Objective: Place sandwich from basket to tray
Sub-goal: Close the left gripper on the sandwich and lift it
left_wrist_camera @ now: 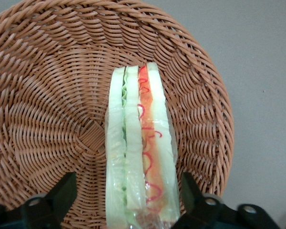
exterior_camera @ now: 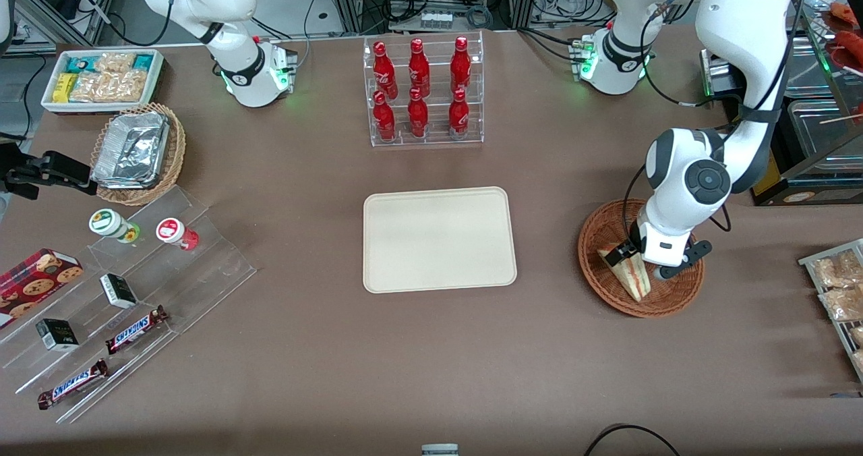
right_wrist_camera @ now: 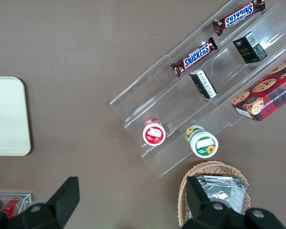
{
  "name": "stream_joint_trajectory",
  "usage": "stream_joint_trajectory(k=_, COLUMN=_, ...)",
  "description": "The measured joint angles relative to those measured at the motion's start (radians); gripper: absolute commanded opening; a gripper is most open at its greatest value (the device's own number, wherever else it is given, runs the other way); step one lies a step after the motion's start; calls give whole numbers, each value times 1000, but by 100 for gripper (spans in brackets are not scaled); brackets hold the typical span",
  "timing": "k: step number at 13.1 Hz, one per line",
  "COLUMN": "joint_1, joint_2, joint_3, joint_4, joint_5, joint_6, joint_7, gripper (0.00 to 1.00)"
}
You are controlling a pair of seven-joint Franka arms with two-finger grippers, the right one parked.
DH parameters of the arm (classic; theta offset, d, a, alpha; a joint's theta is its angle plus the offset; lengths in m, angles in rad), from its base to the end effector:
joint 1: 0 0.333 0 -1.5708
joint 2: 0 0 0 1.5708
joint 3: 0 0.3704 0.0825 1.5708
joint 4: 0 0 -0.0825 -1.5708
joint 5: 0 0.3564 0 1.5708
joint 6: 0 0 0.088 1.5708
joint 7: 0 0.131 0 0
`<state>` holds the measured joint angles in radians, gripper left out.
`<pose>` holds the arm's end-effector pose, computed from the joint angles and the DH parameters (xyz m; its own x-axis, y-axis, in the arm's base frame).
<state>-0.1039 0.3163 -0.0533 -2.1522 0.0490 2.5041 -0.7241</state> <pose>0.5661 -0.0883 0.3046 0.8616 0.5063 0.0363 0.5061 -0.8624 0.0134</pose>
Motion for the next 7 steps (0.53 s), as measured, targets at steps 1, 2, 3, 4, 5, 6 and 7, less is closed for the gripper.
stream_joint_trajectory(k=1, joint_1=0, joint_2=6, joint_3=0, joint_4=4, joint_5=0, joint_6=2, joint_7=0, gripper=0)
stream_joint_trajectory(k=2, joint_1=0, joint_2=11, joint_3=0, joint_4=10, joint_5=1, joint_6=3, joint_7=0, gripper=0)
stream_joint_trajectory(k=3, joint_1=0, joint_2=15, joint_3=0, joint_4=16, joint_5=2, joint_6=3, joint_7=0, gripper=0)
stream_joint_trajectory(k=4, joint_1=0, joint_2=16, joint_3=0, joint_4=21, joint_5=2, joint_6=3, joint_7=0, gripper=0)
stream_joint_trajectory(k=5, joint_1=0, joint_2=16, joint_3=0, joint_4=26, joint_5=3, joint_6=3, joint_7=0, gripper=0)
stream_joint_trajectory(k=6, joint_1=0, joint_2=16, joint_3=0, joint_4=32, joint_5=4, joint_6=1, joint_7=0, gripper=0)
stream_joint_trajectory(k=7, joint_1=0, joint_2=15, joint_3=0, joint_4=45, joint_5=10, joint_6=-17, joint_7=2, gripper=0)
